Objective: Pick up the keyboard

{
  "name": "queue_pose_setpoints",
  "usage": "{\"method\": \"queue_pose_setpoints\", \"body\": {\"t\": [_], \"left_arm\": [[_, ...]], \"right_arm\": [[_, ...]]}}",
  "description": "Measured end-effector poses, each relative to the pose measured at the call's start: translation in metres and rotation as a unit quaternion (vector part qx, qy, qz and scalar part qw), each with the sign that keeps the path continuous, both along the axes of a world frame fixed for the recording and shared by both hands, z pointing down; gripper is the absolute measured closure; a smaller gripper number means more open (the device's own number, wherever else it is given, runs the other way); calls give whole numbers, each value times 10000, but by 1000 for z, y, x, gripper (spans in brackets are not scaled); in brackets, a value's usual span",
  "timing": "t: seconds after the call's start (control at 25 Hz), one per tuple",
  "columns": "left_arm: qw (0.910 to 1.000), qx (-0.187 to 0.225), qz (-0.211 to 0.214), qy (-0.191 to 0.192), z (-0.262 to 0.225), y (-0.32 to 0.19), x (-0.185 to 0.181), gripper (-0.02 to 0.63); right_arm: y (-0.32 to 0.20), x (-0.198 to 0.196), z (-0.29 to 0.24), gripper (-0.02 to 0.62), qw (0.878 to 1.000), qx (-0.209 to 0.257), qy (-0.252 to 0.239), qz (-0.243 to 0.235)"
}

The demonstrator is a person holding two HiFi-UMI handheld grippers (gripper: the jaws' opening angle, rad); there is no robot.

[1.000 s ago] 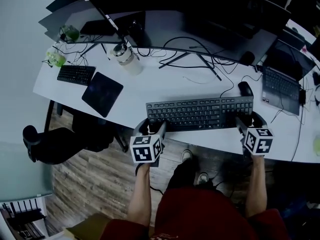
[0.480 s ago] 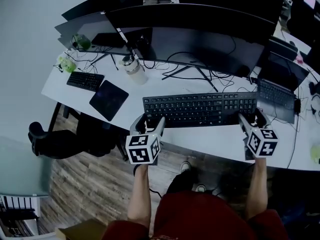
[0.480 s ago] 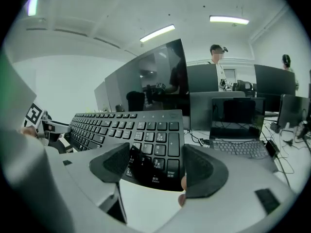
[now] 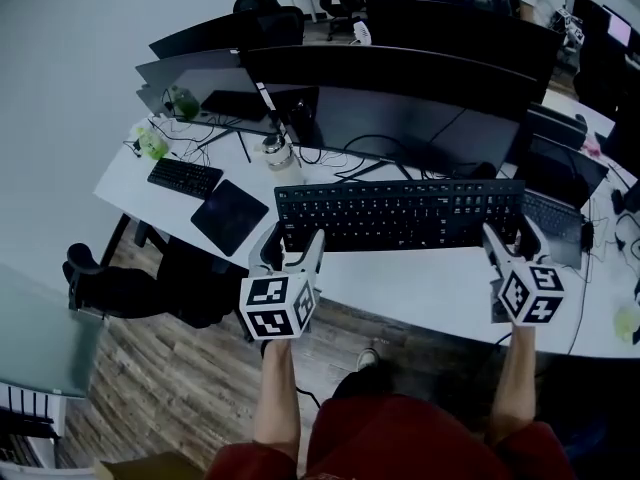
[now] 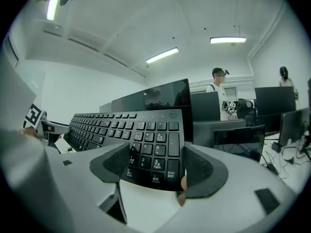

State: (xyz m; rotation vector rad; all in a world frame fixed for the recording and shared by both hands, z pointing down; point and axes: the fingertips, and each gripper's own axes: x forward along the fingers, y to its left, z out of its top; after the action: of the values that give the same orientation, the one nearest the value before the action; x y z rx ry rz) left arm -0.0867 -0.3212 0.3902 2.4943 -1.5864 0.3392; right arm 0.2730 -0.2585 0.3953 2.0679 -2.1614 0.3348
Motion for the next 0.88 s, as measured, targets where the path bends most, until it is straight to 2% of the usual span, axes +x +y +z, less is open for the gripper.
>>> {"method": "queue_pose_setpoints", "body": {"t": [0.4, 0.76, 0.88], "left_arm": [[9936, 1088, -94, 282, -90, 18, -20, 314], [9775, 2043, -242, 471, -153, 38, -47, 313], [9714, 2303, -293, 492, -169, 34, -63, 313]], "right_arm": [[13, -19, -89, 245, 9946, 1029, 127, -27], [23, -47, -154, 245, 9776, 2077, 278, -181], [13, -63, -169, 245, 9729, 2284, 252, -239]]}}
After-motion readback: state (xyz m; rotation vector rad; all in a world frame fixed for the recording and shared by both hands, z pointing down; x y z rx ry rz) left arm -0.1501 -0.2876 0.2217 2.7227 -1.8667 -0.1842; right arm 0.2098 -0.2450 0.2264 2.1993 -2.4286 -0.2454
